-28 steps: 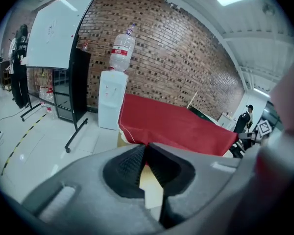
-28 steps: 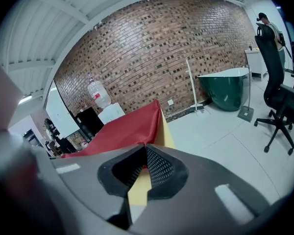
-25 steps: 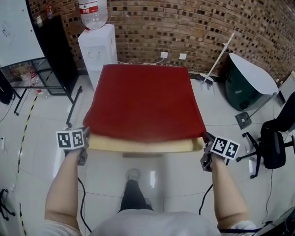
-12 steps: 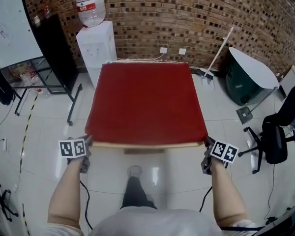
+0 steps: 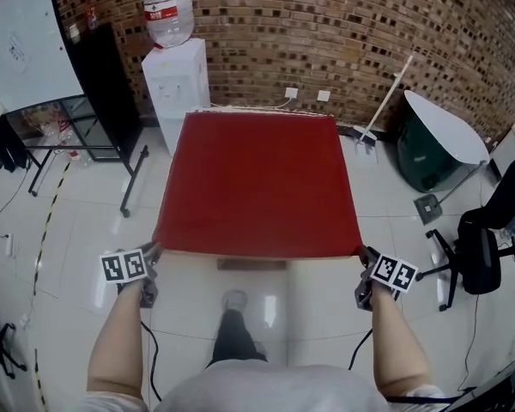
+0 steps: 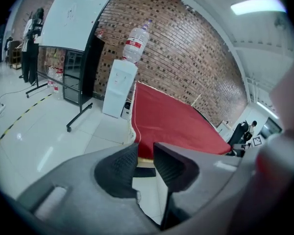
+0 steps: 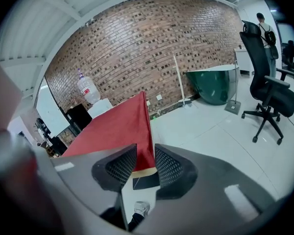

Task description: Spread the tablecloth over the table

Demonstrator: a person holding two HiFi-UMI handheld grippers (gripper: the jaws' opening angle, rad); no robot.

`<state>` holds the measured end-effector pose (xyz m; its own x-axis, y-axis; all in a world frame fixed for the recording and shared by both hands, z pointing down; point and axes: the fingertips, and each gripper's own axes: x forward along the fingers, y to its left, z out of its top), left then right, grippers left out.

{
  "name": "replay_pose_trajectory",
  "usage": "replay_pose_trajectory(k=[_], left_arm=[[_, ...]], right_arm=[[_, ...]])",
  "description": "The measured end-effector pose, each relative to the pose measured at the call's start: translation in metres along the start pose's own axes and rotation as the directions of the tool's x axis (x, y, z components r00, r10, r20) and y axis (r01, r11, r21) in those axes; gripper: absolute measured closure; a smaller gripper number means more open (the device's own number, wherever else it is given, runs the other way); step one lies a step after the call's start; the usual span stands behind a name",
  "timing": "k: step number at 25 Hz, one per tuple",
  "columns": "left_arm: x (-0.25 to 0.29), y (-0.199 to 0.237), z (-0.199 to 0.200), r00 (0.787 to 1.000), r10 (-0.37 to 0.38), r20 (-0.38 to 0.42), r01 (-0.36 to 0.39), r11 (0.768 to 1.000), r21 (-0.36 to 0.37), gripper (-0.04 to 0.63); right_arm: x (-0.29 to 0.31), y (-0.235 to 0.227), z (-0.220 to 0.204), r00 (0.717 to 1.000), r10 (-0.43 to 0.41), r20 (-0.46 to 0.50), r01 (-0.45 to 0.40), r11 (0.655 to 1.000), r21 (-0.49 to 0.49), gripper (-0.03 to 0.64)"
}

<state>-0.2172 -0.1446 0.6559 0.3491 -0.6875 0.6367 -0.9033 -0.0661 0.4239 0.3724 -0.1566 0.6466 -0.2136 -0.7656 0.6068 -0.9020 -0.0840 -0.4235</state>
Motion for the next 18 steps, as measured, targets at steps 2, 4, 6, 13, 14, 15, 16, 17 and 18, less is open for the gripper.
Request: replay_pose_trajectory(k=[2,4,6,13,14,15,16,17,18], left_arm=[[-0.012,0.006,0.000,1.000,0.006,0.026,-0.006,1.000,-0.025,0.505],[-0.025,0.007,0.002,0.999,0.009,0.051,-0.008,1.000,-0.029,0.505],[-0.038,-0.003,0.007,0.997,-0.006,0.082,0.009,1.000,-0.026,0.505],[-0.075,-0.138,0.027,0.934,-0.284,0.218,0.287,0.958,0.019,0.530],[-0.083,-0.164,0.027,0.910,-0.345,0.230,0.352,0.936,0.012,0.551],[-0.091,-0.190,0.026,0.884,-0.404,0.235,0.415,0.910,0.006,0.576],[-0.099,-0.214,0.024,0.856,-0.460,0.237,0.471,0.882,0.009,0.594],[-0.108,-0.237,0.020,0.828,-0.509,0.234,0.519,0.854,0.022,0.594],[-0.115,-0.257,0.016,0.802,-0.553,0.226,0.560,0.827,0.038,0.594]], right_arm=[[-0.005,-0.007,0.000,1.000,-0.017,0.002,0.017,1.000,0.007,0.503],[-0.012,-0.010,0.002,1.000,-0.025,0.006,0.025,1.000,0.011,0.505],[-0.023,-0.004,0.008,0.999,-0.027,0.017,0.028,1.000,-0.011,0.524],[-0.085,0.081,0.001,0.992,0.123,0.001,-0.121,0.978,-0.167,0.615],[-0.095,0.097,-0.004,0.987,0.160,-0.018,-0.160,0.968,-0.192,0.615],[-0.105,0.114,-0.008,0.978,0.205,-0.036,-0.208,0.955,-0.212,0.615],[-0.116,0.132,-0.012,0.966,0.254,-0.052,-0.260,0.938,-0.230,0.615],[-0.127,0.148,-0.017,0.951,0.302,-0.069,-0.310,0.918,-0.247,0.615],[-0.138,0.164,-0.022,0.934,0.347,-0.089,-0.358,0.896,-0.261,0.615]])
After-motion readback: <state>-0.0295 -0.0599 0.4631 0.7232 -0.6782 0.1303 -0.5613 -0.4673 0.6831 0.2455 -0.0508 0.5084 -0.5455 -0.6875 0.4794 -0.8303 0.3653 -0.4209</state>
